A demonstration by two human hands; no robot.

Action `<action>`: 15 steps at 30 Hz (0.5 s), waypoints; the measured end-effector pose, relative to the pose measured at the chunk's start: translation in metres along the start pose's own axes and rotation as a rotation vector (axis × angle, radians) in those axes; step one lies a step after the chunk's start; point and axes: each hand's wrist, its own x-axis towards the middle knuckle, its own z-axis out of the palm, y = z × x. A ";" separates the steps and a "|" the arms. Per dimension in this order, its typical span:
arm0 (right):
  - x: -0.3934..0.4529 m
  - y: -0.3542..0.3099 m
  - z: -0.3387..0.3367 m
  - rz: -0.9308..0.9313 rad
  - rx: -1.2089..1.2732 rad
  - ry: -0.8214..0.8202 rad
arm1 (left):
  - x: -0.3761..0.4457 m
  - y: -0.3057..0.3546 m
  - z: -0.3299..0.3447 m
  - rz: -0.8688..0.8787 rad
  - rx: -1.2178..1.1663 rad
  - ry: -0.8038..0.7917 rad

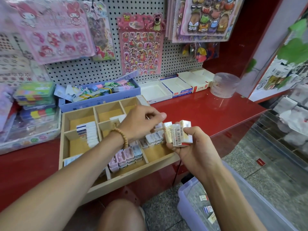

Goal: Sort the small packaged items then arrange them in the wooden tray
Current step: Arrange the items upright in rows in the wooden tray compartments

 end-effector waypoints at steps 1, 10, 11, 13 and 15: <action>0.000 0.000 0.003 -0.001 -0.006 -0.005 | -0.006 0.002 -0.001 -0.011 -0.047 -0.041; -0.005 0.008 0.039 -0.005 -0.105 -0.126 | -0.025 0.000 -0.034 -0.085 -0.168 -0.114; -0.004 0.009 0.043 -0.004 -0.121 -0.141 | -0.027 0.000 -0.039 -0.086 -0.165 -0.122; -0.002 0.012 0.049 -0.008 -0.134 -0.143 | -0.029 -0.002 -0.051 -0.096 -0.173 -0.091; 0.002 0.014 0.052 -0.021 -0.134 -0.104 | -0.028 -0.006 -0.065 -0.123 -0.174 -0.042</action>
